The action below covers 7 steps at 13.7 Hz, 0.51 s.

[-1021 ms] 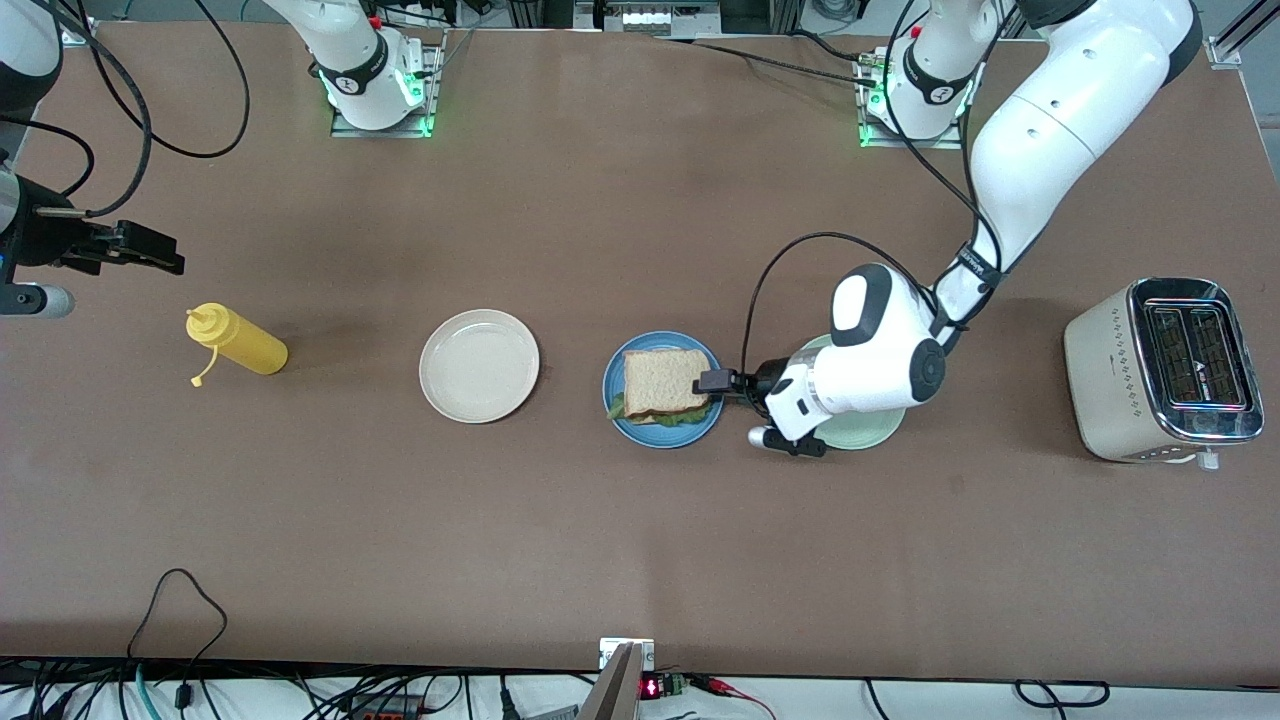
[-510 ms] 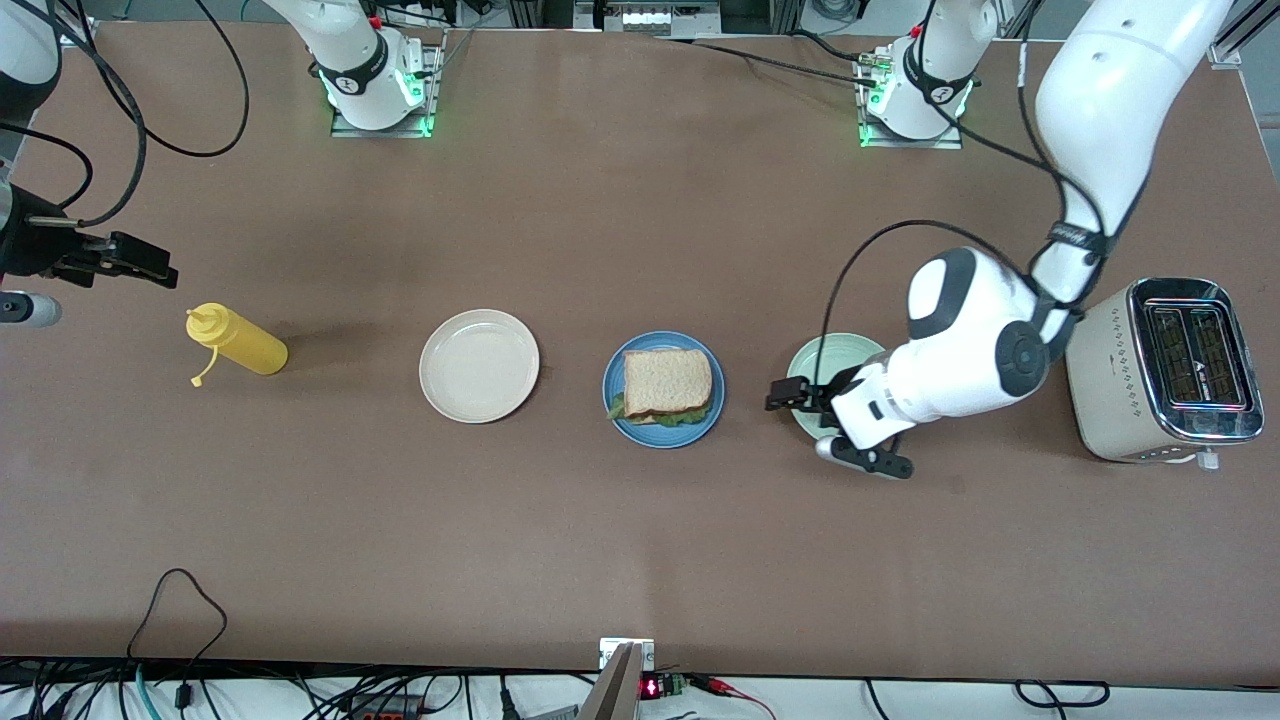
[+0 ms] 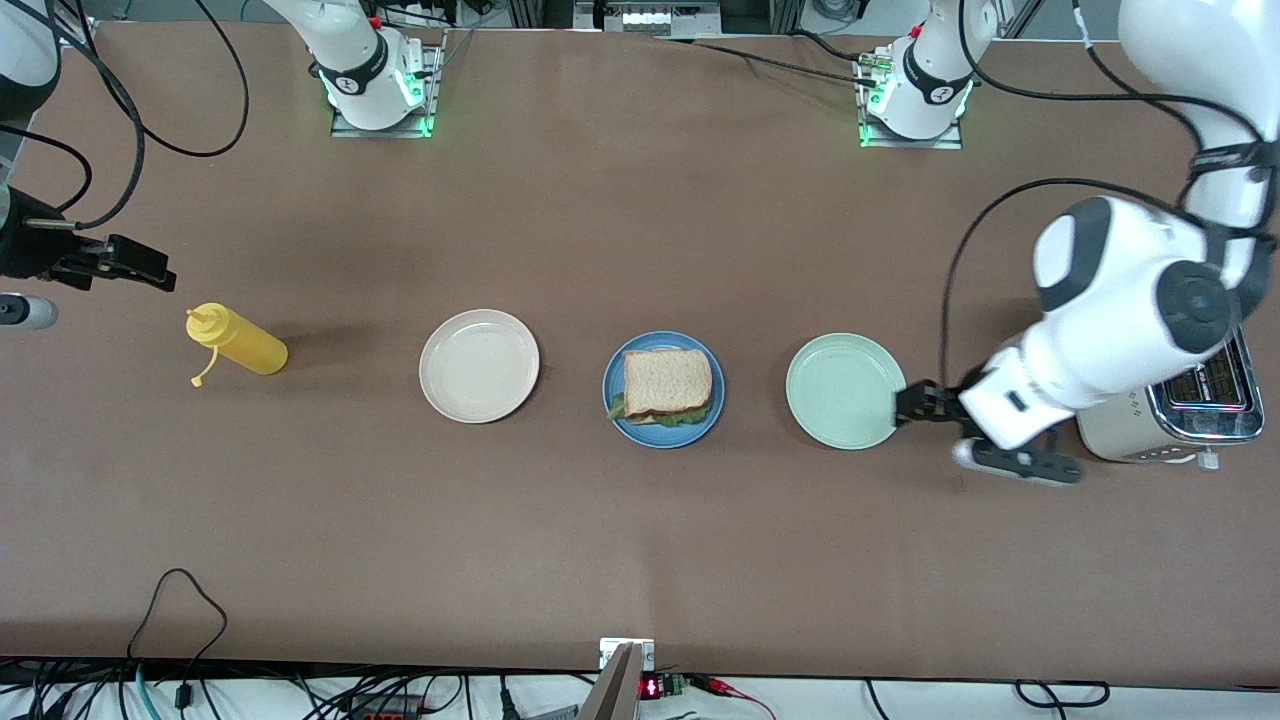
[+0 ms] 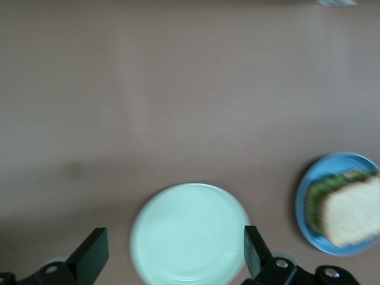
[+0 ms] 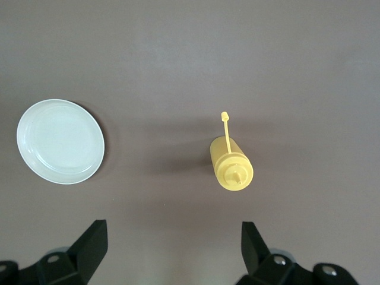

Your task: Make sandwich in blue plate with both arms

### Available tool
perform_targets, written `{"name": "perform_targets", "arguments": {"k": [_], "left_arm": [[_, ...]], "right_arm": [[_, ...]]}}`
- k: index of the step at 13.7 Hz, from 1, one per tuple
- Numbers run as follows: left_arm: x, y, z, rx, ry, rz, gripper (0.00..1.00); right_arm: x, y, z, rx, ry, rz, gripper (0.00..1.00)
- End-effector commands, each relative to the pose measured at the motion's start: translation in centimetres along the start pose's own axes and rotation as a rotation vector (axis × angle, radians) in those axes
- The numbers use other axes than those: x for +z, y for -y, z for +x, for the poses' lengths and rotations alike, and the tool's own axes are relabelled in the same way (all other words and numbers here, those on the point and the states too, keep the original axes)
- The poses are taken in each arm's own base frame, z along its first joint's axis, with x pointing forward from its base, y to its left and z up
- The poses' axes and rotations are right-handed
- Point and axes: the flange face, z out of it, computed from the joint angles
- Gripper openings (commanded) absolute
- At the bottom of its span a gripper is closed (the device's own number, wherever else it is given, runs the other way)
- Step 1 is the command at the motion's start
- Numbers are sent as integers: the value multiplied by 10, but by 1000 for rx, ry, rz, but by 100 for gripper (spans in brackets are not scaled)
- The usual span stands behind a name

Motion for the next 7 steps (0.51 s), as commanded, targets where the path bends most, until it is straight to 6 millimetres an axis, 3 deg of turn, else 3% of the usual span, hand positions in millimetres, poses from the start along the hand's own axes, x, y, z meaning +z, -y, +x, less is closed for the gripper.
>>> {"name": "perform_targets", "arguments": {"k": [1,5,7], "left_arm": [[-48,41,-3,-76,26,107,100],[-146,81,-40,-157,26,171,100],[-170,73,-59,-105,53,167,100]], "right_arm": [[-2,3,-4,4,-9,3,100],[-2,5,-5,1,-5,5,100],[-4,11,-7,-7,-1,13,100]]}}
